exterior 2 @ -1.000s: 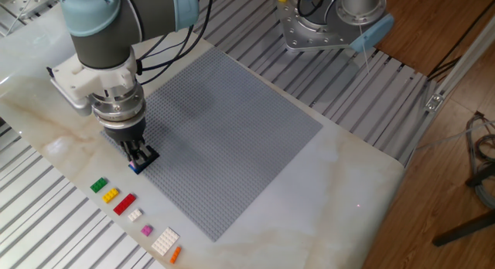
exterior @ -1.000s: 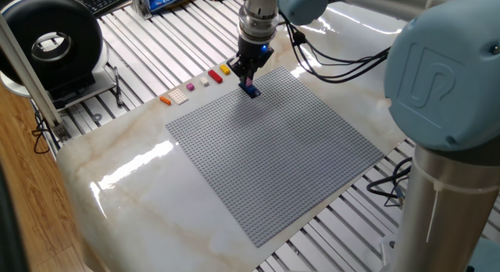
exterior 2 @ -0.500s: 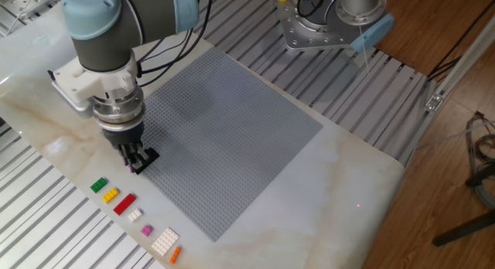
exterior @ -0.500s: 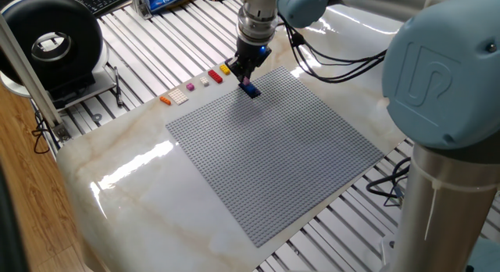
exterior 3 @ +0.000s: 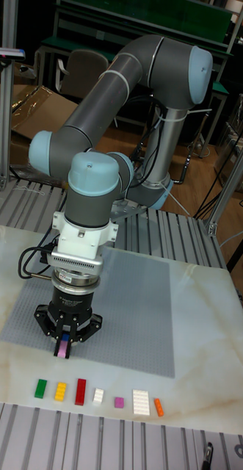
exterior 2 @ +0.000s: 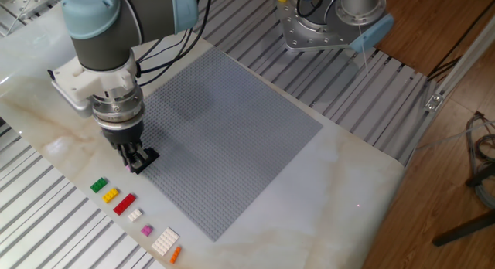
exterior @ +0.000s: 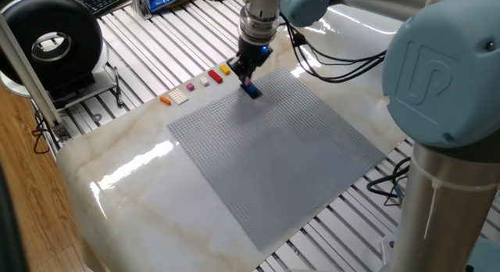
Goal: Stack small Lego blocks one on top of the other
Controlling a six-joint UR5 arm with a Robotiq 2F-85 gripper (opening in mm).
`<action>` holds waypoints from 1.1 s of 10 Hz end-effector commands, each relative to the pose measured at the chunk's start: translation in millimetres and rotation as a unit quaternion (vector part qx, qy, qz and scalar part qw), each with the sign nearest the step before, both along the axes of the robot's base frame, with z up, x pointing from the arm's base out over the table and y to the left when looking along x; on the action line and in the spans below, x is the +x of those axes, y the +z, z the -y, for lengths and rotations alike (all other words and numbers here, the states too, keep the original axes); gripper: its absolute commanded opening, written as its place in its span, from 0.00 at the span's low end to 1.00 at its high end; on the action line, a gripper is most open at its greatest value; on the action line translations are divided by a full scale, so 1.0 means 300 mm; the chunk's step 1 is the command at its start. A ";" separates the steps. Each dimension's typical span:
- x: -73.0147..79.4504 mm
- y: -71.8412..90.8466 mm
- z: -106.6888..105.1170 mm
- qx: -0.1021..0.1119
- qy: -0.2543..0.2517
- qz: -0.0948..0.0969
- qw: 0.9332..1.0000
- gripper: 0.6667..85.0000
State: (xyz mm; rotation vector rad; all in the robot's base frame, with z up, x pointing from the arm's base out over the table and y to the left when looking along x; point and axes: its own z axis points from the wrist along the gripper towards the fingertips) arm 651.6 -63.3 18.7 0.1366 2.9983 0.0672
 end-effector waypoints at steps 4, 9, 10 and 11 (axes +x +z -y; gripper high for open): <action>0.023 0.023 -0.020 0.007 -0.016 -0.002 1.000 0.00; 0.046 0.005 -0.027 0.011 -0.012 0.007 1.000 0.00; 0.054 0.000 -0.029 0.013 -0.010 0.010 1.000 0.00; 0.059 -0.004 -0.032 0.014 -0.009 0.014 1.000 0.00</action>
